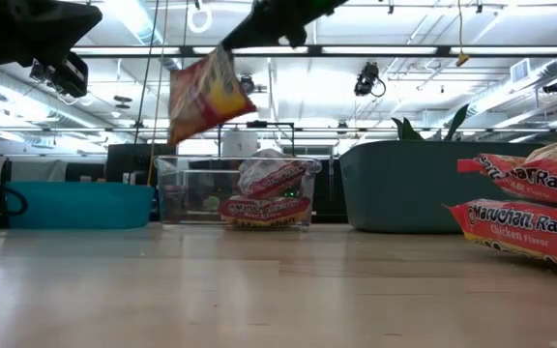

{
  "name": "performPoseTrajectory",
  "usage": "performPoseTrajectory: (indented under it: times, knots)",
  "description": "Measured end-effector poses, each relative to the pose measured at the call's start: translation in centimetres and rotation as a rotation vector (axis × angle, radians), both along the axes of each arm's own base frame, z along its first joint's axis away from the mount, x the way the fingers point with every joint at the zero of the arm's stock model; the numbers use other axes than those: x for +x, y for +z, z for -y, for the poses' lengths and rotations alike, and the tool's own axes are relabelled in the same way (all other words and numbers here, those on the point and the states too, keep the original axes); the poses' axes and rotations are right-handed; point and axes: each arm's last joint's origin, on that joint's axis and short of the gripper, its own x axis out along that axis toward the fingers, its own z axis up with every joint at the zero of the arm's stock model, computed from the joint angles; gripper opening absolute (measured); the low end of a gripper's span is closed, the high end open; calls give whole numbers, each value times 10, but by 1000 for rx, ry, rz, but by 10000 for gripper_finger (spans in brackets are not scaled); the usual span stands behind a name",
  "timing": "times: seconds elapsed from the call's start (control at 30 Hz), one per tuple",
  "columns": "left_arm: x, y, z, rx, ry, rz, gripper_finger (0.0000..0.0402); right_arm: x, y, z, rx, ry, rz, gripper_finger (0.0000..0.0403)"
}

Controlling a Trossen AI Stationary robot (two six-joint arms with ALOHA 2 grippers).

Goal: Sort Maruchan noodles
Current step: Put the red noodle pack into the transparent bin

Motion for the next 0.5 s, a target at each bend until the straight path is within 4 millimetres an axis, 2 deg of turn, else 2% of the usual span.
performPoseTrajectory:
  times: [0.2, 0.37, 0.5]
  knots:
    - [0, 0, 0, 0, 0, 0, 23, -19, 29, 37, 53, -41, 75, 4]
    - [0, 0, 0, 0, 0, 0, 23, -28, 32, 73, 168, -67, 87, 4]
    - [0, 0, 0, 0, 0, 0, 23, -33, 27, 97, 277, -60, 65, 4]
